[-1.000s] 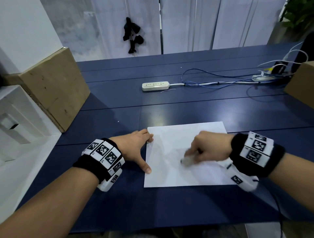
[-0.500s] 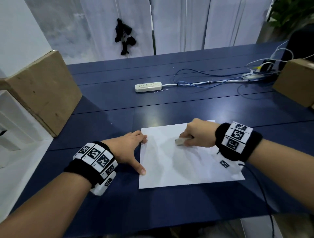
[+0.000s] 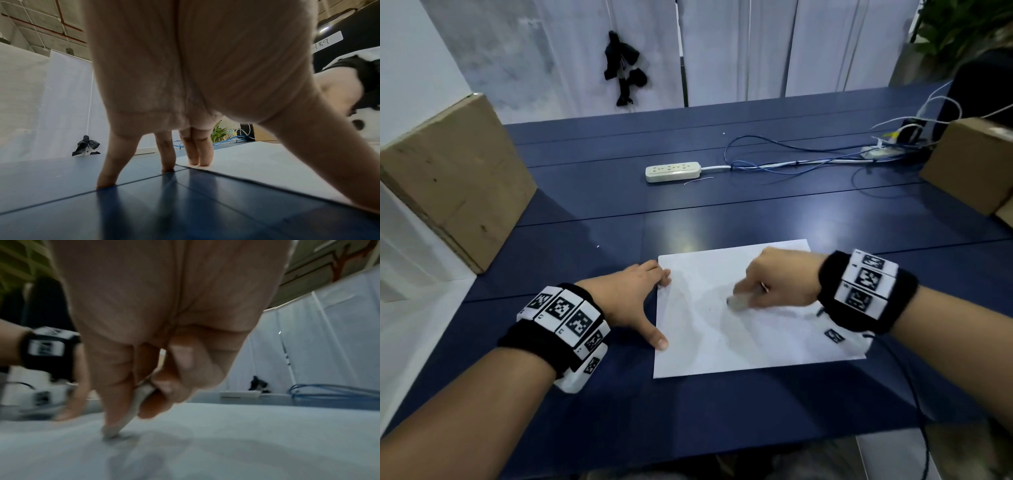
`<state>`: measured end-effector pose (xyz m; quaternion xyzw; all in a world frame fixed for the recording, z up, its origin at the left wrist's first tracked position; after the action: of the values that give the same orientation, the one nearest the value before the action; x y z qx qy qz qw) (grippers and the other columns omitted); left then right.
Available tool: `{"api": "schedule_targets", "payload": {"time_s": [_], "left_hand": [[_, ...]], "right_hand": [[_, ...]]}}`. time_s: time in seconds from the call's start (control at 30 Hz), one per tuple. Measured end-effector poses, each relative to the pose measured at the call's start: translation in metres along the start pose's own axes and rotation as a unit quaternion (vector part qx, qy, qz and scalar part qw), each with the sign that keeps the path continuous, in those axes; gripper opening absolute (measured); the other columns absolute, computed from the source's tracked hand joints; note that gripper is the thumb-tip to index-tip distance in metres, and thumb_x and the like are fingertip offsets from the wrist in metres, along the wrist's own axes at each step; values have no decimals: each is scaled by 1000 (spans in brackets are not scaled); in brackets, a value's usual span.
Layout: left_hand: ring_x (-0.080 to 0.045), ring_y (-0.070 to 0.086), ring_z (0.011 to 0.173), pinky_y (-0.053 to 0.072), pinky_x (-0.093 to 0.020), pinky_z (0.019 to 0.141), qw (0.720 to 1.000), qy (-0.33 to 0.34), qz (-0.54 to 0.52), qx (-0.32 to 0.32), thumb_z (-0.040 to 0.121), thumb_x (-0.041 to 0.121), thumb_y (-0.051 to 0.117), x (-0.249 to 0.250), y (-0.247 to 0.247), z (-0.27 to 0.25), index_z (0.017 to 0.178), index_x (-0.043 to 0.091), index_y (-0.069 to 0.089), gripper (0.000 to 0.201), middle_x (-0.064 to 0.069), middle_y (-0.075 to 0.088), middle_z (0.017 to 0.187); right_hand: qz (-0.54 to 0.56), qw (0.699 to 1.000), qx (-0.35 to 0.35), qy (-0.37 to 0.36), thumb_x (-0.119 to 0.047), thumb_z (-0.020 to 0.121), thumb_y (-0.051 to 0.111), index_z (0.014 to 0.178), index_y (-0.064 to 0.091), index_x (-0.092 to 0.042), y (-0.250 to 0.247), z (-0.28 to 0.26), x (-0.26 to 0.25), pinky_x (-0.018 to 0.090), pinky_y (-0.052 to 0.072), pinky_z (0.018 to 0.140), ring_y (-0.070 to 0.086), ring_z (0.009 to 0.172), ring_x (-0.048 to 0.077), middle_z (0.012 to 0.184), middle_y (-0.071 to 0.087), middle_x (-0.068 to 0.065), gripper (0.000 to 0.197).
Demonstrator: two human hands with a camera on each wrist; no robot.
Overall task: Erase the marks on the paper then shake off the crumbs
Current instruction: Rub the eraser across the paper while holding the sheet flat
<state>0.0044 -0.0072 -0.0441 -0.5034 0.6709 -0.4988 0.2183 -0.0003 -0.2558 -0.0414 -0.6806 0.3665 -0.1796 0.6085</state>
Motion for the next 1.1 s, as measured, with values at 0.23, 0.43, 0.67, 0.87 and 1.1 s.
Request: {"api": "schedule_targets", "payload": {"time_s": [0.23, 0.43, 0.67, 0.87, 1.1], "left_hand": [[0, 31, 111, 31, -19, 101, 1000, 1, -2, 0, 53, 61, 89, -1, 0, 2, 137, 23, 37, 106, 24, 27, 114], [1, 30, 112, 31, -19, 102, 1000, 2, 1, -1, 53, 61, 89, -1, 0, 1, 140, 23, 36, 108, 25, 27, 116], [-1, 31, 119, 29, -19, 105, 1000, -1, 0, -1, 54, 61, 89, -1, 0, 2, 142, 22, 35, 111, 25, 27, 120], [-3, 33, 127, 31, -23, 108, 1000, -5, -1, -1, 53, 62, 89, -3, 1, 2, 143, 22, 35, 113, 26, 27, 121], [-5, 33, 129, 32, -25, 110, 1000, -4, -3, -4, 53, 62, 89, -3, 2, 3, 141, 24, 35, 110, 26, 27, 121]], "right_hand": [[9, 1000, -25, -8, -65, 84, 45, 104, 71, -32, 1, -1, -8, 27, 48, 66, 54, 64, 4, 69, 64, -7, 47], [8, 999, -46, -8, -71, 76, 35, 101, 70, -26, 3, -8, -5, 30, 48, 67, 53, 70, 18, 71, 62, -1, 62], [-16, 1000, -4, 18, -60, 89, 49, 87, 68, -25, -5, 3, -5, 28, 45, 61, 49, 61, 15, 59, 55, -5, 40], [13, 998, -64, 1, -46, 90, 57, 107, 70, -33, 3, -13, -14, 22, 45, 67, 52, 69, 13, 72, 62, -6, 25], [-49, 997, 23, 48, -57, 90, 43, 84, 63, -17, -7, -1, -1, 41, 52, 66, 50, 64, 25, 58, 49, 1, 45]]}}
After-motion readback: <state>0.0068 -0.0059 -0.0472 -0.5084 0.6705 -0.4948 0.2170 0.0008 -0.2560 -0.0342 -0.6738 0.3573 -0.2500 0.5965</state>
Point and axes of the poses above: each hand's wrist, its own z-axis towards the middle knuckle, its own y-axis out of the palm, x = y × z, the point moved 3 cm from there along z, towards the middle knuckle
